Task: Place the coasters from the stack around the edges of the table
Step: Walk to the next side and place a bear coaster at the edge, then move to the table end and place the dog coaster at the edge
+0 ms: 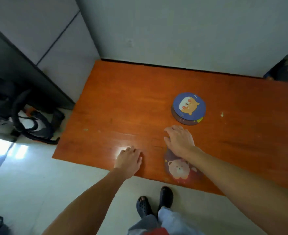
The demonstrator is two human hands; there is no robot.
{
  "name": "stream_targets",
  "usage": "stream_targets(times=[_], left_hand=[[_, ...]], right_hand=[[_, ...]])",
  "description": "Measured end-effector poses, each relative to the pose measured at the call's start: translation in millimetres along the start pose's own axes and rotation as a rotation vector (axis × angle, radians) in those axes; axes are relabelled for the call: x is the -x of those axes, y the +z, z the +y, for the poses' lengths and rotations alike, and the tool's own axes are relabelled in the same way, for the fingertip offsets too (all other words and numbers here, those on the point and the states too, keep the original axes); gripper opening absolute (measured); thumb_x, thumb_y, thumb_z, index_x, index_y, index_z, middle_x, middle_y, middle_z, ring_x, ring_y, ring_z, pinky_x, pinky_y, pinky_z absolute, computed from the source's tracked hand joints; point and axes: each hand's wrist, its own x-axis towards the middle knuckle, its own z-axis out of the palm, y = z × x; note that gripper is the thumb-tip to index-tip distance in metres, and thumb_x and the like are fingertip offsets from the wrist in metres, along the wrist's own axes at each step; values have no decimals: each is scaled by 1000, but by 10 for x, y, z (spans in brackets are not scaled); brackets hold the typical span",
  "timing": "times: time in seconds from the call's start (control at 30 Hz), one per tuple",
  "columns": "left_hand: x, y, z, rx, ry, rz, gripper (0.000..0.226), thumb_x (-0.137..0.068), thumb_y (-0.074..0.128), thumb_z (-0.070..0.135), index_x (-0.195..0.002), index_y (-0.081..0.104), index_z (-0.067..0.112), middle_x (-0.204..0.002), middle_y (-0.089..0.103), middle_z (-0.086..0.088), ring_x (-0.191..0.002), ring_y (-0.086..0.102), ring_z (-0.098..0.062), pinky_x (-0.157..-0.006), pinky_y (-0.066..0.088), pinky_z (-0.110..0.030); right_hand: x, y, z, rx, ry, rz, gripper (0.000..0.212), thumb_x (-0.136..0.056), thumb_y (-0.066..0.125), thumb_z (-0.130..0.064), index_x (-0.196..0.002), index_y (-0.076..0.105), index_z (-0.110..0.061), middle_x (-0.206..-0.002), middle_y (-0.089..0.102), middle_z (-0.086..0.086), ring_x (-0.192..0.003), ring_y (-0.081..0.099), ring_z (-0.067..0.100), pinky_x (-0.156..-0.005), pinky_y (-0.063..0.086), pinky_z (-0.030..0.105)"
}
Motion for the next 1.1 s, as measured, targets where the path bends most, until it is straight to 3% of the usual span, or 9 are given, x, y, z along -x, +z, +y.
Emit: stream_targets(times=[0.13, 0.27, 0.37, 0.43, 0.6, 0.8, 1.1], left_hand=[[461, -304, -580, 131, -173, 38, 29, -98, 40, 33, -116, 56, 17, -109, 62, -4, -98, 62, -26, -83, 53, -40], [1008, -512, -1253, 134, -339, 169, 21, -95, 43, 28, -98, 58, 14, -91, 61, -4, -83, 61, -27, -64, 41, -31], [1426, -603, -1793, 154, -440, 249, 23, -95, 44, 28, -99, 61, 13, -94, 65, -6, -83, 61, -28, -64, 40, -32], [1713, -646, -2213, 161, -508, 277, 27, -95, 43, 30, -108, 61, 14, -103, 66, -7, -92, 61, -29, -73, 46, -36], [2321, -699, -3205, 138, -561, 308, 31, -96, 42, 32, -114, 60, 15, -114, 66, -6, -102, 61, -28, -83, 49, -38], [2818, -831, -4267, 58, -492, 274, 31, -95, 43, 32, -117, 59, 16, -115, 66, -6, -104, 61, -27, -85, 48, -37], [2181, -1280, -5253, -34, -319, 258, 25, -95, 41, 31, -98, 58, 14, -97, 64, -5, -86, 62, -26, -74, 52, -39]], right_hand=[[-414, -176, -766, 103, -245, -53, 31, -95, 47, -33, -120, 58, -19, -121, 60, 7, -114, 51, 29, -92, 40, 44], [-684, -222, -1703, 185, -461, -50, 29, -94, 48, -36, -118, 56, -22, -122, 60, 6, -116, 51, 28, -93, 38, 43], [-763, -208, -2446, 227, -582, -42, 30, -93, 50, -37, -119, 57, -22, -121, 60, 7, -115, 53, 28, -94, 39, 43], [-797, -146, -2967, 254, -638, -23, 31, -93, 51, -37, -118, 58, -21, -119, 61, 8, -113, 56, 29, -93, 41, 43], [-870, 104, -4016, 262, -671, -19, 33, -92, 52, -37, -119, 58, -18, -119, 61, 10, -111, 58, 31, -91, 46, 42], [-1014, 412, -5010, 260, -599, -22, 33, -93, 50, -36, -119, 56, -16, -117, 59, 10, -108, 58, 31, -88, 46, 42], [-1692, 526, -5445, 307, -472, -5, 28, -94, 48, -35, -111, 56, -15, -115, 60, 11, -107, 58, 32, -87, 45, 41]])
